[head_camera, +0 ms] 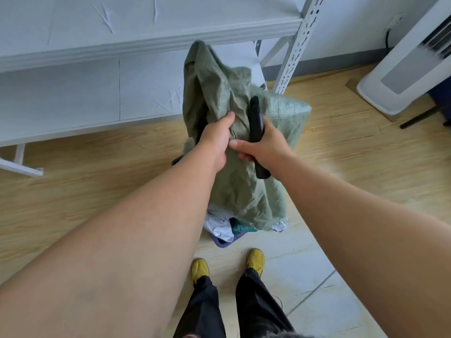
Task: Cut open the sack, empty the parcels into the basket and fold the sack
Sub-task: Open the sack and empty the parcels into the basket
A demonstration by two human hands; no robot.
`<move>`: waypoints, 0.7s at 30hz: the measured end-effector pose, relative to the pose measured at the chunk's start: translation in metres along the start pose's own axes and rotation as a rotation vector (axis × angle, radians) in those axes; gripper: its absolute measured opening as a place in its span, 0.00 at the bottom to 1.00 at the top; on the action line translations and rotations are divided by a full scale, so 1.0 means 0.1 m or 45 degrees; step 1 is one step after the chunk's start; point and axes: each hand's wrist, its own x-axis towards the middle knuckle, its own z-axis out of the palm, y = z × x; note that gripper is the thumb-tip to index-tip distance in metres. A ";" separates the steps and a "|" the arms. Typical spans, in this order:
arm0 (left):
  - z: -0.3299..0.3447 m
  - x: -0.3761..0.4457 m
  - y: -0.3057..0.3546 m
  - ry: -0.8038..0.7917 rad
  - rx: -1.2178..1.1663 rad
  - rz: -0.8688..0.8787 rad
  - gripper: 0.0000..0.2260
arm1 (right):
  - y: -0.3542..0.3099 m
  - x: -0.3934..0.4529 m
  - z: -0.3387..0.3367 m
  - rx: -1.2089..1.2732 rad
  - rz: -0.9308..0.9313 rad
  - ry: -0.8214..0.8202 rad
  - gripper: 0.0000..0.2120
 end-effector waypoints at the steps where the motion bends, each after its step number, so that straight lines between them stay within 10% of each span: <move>1: 0.05 -0.04 0.06 -0.035 -0.038 0.005 0.17 | -0.01 0.03 0.02 -0.009 0.007 0.044 0.23; 7: -0.08 -0.07 0.08 -0.272 0.198 0.087 0.19 | 0.05 0.26 -0.07 0.016 0.094 0.310 0.09; 21: -0.62 -0.05 -0.24 -0.061 0.306 0.128 0.27 | -0.24 0.28 -0.01 0.071 -0.092 0.483 0.05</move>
